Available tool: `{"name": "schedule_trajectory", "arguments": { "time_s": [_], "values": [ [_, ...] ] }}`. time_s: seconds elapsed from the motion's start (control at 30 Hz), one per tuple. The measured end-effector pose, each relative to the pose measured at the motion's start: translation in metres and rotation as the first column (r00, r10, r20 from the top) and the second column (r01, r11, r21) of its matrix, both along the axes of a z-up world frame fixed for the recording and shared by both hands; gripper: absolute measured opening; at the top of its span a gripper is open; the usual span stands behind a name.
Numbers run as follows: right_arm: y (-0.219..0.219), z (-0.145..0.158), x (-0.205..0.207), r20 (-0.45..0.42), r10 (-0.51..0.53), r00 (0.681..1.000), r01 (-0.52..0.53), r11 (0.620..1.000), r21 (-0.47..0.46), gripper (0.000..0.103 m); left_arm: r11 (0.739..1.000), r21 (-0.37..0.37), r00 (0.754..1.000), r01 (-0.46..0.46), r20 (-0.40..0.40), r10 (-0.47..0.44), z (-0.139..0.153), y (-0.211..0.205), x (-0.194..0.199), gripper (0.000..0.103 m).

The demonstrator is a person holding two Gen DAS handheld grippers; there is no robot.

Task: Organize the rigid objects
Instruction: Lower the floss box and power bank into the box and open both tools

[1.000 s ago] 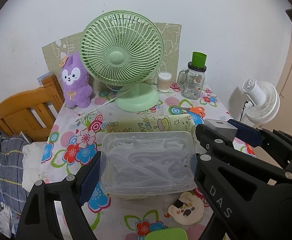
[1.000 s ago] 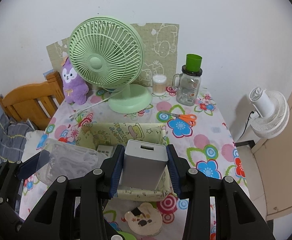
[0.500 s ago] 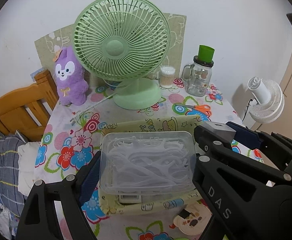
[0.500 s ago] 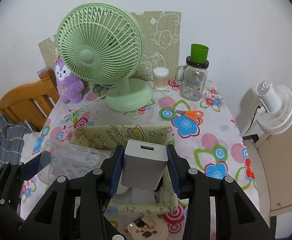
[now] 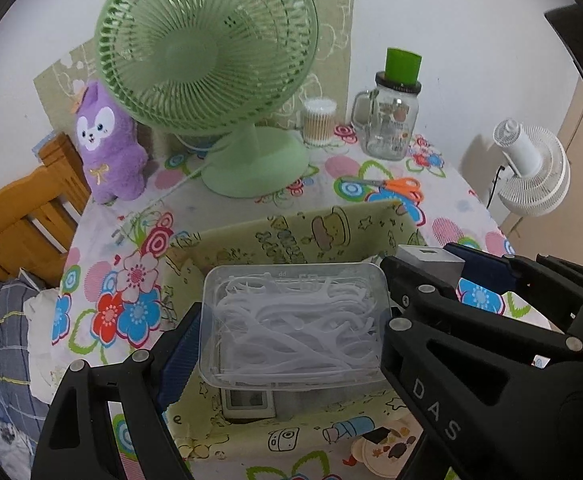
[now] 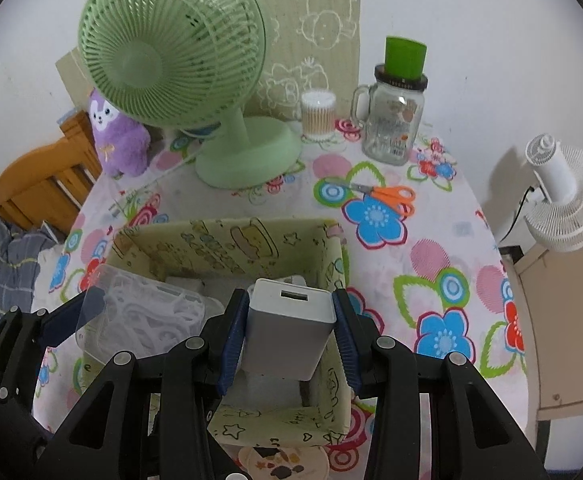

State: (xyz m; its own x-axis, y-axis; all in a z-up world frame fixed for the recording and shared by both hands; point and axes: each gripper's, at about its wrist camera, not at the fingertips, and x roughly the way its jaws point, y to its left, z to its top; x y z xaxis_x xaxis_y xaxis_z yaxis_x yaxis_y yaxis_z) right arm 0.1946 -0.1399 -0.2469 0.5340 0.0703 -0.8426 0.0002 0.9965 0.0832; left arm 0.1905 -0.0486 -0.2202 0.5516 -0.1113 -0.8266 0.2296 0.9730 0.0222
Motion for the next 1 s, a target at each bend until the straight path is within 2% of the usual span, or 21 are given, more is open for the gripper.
{"name": "schedule_trajectory", "arguments": {
  "time_s": [0.17,0.27,0.3,0.4,0.6,1.0],
  "values": [
    [-0.001,-0.007,0.002,-0.006,-0.015,1.0,0.015,1.0,0.017,0.047,1.0,-0.015,1.0,-0.004,-0.025,0.003,-0.008,0.003,0.007,0.088],
    [0.001,-0.008,0.003,0.001,-0.01,1.0,0.01,1.0,-0.012,0.062,1.0,-0.005,0.999,-0.006,-0.032,0.005,-0.014,0.004,0.01,0.088],
    [0.002,-0.007,0.002,0.011,-0.008,1.0,0.008,1.0,-0.019,0.07,1.0,-0.012,0.999,-0.007,-0.039,0.007,-0.016,0.005,0.012,0.088],
    [0.0,-0.003,0.001,0.04,-0.024,0.999,0.026,0.999,-0.046,0.08,0.999,-0.024,0.999,-0.021,-0.045,0.02,-0.02,0.007,0.018,0.088],
    [-0.006,-0.006,0.004,0.028,-0.045,0.999,0.047,0.996,-0.074,0.082,1.0,-0.027,0.998,0.0,-0.059,-0.002,-0.03,0.002,0.029,0.089],
    [-0.011,-0.016,0.005,-0.004,-0.092,0.996,0.092,0.995,-0.038,0.084,0.999,-0.033,0.998,0.017,-0.067,-0.019,-0.036,-0.002,0.034,0.097]
  ]
}}
